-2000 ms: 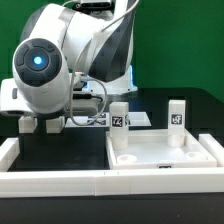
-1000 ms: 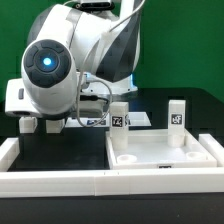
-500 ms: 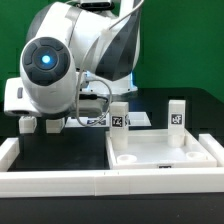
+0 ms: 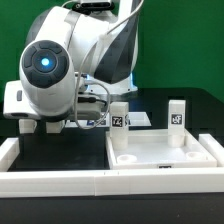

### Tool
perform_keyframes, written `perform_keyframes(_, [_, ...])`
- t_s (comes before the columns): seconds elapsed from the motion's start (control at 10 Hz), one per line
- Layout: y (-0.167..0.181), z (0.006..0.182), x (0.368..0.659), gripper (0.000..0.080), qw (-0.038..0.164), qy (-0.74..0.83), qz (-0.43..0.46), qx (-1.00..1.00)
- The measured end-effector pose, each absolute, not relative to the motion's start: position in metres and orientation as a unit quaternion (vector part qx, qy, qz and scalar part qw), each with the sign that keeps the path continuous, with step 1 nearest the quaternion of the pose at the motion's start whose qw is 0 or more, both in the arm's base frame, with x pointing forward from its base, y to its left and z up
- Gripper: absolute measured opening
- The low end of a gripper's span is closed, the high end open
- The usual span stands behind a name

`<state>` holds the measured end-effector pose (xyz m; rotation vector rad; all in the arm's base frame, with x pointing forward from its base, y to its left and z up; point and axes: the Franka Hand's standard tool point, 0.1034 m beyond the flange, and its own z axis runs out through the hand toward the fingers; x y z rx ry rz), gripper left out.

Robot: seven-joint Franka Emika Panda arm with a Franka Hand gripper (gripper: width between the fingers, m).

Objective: Assemble square table

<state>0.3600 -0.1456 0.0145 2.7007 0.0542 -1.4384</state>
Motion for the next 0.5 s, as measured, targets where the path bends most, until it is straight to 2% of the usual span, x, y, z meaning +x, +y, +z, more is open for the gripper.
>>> perform_keyframes(0.3, [-0.1472, 0.0134, 0.3608, 0.0649, 0.041, 0.017, -0.466, 0.884])
perform_keyframes(0.5, [-0.1473, 0.0134, 0.3608, 0.0406, 0.042, 0.017, -0.466, 0.884])
